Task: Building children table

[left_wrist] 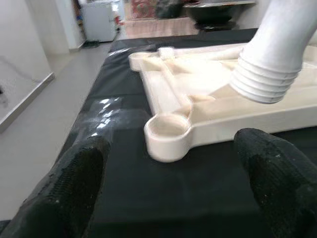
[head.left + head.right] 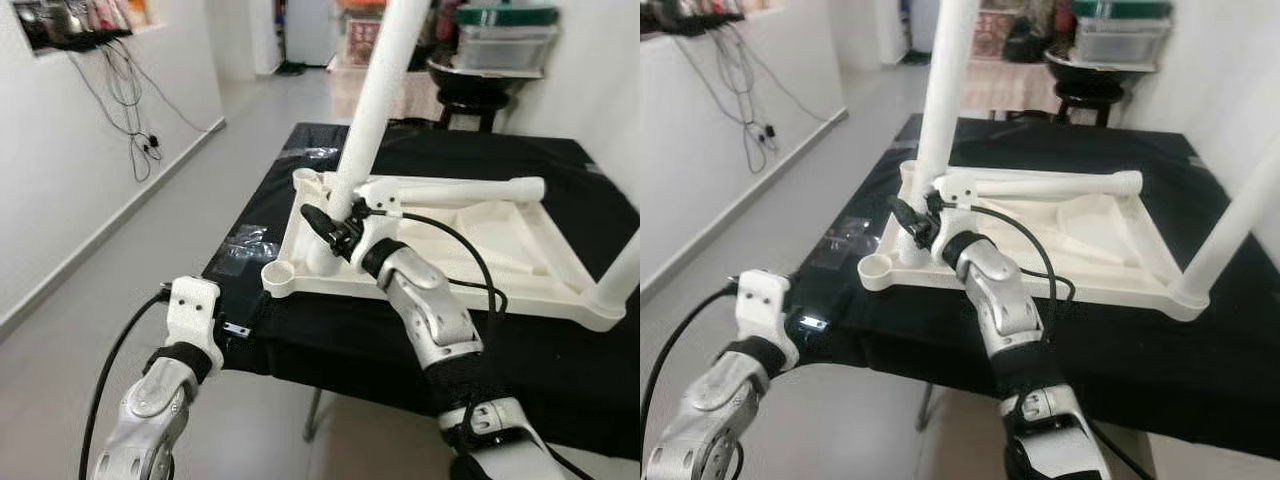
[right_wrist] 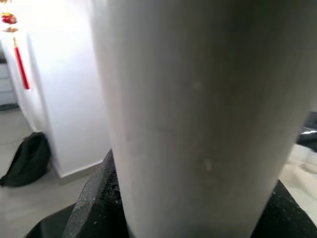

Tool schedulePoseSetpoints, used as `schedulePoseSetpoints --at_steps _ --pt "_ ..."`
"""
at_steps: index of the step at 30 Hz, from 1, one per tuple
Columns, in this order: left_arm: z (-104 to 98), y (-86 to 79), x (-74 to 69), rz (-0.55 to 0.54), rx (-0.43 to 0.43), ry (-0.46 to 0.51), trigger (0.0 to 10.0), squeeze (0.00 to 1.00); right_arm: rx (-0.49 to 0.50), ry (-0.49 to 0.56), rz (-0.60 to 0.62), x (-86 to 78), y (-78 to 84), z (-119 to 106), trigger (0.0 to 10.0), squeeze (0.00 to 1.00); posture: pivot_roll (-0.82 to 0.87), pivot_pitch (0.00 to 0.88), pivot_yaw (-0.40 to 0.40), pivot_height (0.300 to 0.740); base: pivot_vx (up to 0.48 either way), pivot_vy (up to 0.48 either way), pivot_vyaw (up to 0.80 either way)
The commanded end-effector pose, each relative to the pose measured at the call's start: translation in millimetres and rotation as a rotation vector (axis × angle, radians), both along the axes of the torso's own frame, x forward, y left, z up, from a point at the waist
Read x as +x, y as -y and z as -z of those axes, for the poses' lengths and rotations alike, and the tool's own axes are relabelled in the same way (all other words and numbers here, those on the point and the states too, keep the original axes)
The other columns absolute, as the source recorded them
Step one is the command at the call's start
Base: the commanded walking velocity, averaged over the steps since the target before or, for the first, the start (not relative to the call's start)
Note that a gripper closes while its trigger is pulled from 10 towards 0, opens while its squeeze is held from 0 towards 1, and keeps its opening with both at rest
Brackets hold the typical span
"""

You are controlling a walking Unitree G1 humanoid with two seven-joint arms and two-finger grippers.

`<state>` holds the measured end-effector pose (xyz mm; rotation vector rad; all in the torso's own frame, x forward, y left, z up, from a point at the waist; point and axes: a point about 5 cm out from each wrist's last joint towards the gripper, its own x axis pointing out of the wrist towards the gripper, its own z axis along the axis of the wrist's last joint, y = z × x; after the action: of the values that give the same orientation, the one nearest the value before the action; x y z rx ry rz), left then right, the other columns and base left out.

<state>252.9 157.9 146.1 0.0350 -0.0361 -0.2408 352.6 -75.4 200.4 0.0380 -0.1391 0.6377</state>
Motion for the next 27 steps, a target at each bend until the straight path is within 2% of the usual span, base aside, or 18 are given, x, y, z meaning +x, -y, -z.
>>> schedulePoseSetpoints --at_steps 1,9,13,15,16,17,18,20,22,23,24,25,27 --pt "-1.5 -3.0 -0.6 0.002 0.022 0.012 10.0 0.0 -0.006 0.054 -0.026 -3.0 -7.0 -8.1 10.0 0.0 -0.01 0.0 -0.033 0.74 0.36 0.0 0.78" --pt "-4.7 2.1 3.2 0.04 0.036 0.032 10.0 0.0 0.018 0.06 0.053 2.8 -2.0 -12.7 10.0 0.0 -0.02 0.0 -0.027 0.74 0.361 0.0 0.38" --pt "-4.8 3.2 2.9 0.045 0.036 0.034 10.0 0.0 0.068 0.054 -0.004 -0.5 -5.1 -15.0 10.0 0.0 -0.02 0.0 -0.027 0.74 0.36 0.0 0.0" --pt "-5.0 3.7 2.6 0.051 0.039 0.035 10.0 0.0 0.064 0.067 -0.079 -6.0 -9.1 -15.7 10.0 0.0 -0.02 0.0 -0.025 0.74 0.347 0.0 0.0" --pt "-5.3 4.3 2.2 0.058 0.044 0.037 10.0 0.0 0.04 0.085 -0.168 -11.5 -10.9 -15.4 10.0 0.0 -0.01 0.0 -0.021 0.74 0.262 0.0 0.0" --pt "-5.3 4.3 2.2 0.058 0.044 0.037 10.0 0.0 0.04 0.085 -0.168 -11.5 -10.9 -15.4 10.0 0.0 -0.01 0.0 -0.021 0.74 0.262 0.0 0.0" --pt "-4.8 5.6 1.6 0.071 0.054 0.035 10.0 0.0 0.016 0.112 -0.277 -18.3 -11.2 -15.5 10.0 0.0 -0.01 0.0 -0.019 0.74 0.0 0.0 0.0" --pt "-4.8 5.6 1.6 0.071 0.054 0.035 10.0 0.0 0.016 0.112 -0.277 -18.3 -11.2 -15.5 10.0 0.0 -0.01 0.0 -0.019 0.74 0.0 0.0 0.0" --pt "0.2 9.3 -1.7 0.123 0.104 0.011 10.0 0.0 -0.037 0.146 -0.491 -29.3 -5.2 -14.1 10.0 0.0 -0.02 0.0 -0.021 0.74 0.0 0.0 0.0" --pt "2.5 11.2 -4.3 0.152 0.12 0.001 10.0 0.0 -0.066 0.131 -0.573 -29.2 1.3 -12.0 10.0 0.0 -0.01 0.0 -0.024 0.74 0.0 0.0 0.0" --pt "2.5 11.2 -4.3 0.152 0.12 0.001 10.0 0.0 -0.066 0.131 -0.573 -29.2 1.3 -12.0 10.0 0.0 -0.01 0.0 -0.024 0.74 0.0 0.0 0.0" --pt "4.2 14.2 -8.8 0.188 0.139 -0.003 10.0 0.0 -0.138 0.124 -0.637 -23.4 11.1 -10.9 10.0 0.0 0.0 0.0 -0.035 0.74 0.0 0.0 0.0" --pt "4.2 14.2 -8.8 0.188 0.139 -0.003 10.0 0.0 -0.138 0.124 -0.637 -23.4 11.1 -10.9 10.0 0.0 0.0 0.0 -0.035 0.74 0.0 0.0 0.0"
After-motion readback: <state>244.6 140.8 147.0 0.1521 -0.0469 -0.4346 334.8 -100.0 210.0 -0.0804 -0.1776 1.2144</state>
